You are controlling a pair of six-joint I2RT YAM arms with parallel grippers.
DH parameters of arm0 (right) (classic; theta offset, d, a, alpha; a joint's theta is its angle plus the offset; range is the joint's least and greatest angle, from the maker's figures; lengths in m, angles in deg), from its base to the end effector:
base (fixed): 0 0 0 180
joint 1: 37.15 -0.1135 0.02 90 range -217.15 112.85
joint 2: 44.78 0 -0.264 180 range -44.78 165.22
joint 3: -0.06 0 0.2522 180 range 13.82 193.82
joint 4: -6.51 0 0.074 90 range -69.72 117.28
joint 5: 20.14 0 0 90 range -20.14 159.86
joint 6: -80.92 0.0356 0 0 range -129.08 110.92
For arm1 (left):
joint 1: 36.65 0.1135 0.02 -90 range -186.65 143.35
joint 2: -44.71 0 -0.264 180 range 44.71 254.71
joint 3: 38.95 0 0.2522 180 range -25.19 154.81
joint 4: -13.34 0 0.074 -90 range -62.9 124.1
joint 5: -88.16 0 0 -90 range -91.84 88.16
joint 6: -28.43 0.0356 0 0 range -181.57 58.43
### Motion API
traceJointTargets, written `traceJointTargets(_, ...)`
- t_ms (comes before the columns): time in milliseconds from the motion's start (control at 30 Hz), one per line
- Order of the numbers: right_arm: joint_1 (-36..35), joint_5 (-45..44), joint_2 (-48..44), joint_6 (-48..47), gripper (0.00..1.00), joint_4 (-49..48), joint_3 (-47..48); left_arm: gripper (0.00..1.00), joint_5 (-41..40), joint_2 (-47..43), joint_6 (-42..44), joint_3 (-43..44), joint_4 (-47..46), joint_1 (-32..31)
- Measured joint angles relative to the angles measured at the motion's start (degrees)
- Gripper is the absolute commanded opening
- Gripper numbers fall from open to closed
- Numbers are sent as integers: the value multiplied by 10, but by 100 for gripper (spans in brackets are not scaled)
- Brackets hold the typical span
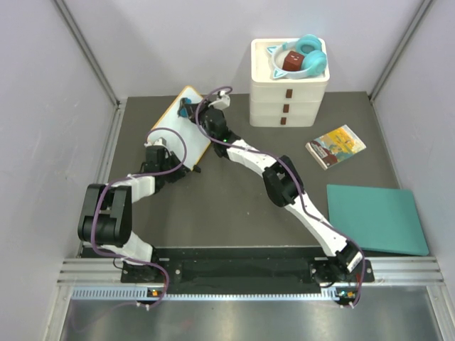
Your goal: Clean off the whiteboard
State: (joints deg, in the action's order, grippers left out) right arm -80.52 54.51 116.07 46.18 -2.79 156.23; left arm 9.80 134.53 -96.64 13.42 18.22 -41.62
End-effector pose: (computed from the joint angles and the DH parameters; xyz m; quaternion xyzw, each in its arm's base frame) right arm 0.4635 0.4249 0.1883 0.1672 0.6582 0.4934 0.5435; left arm 0.2981 -0.0331 0.1508 -0.1967 0.8894 -0.2248 0.3460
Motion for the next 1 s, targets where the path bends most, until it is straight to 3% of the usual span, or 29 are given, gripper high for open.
traceJointTargets(333, -16, 4, -3, -15, 0, -15, -3, 0, -1, -1, 0, -1, 0, -1)
traceJointTargets(1000, 56, 15, -9, -12, 0, -2, -45, 0, -6, -1, 1, -1, 0, -3)
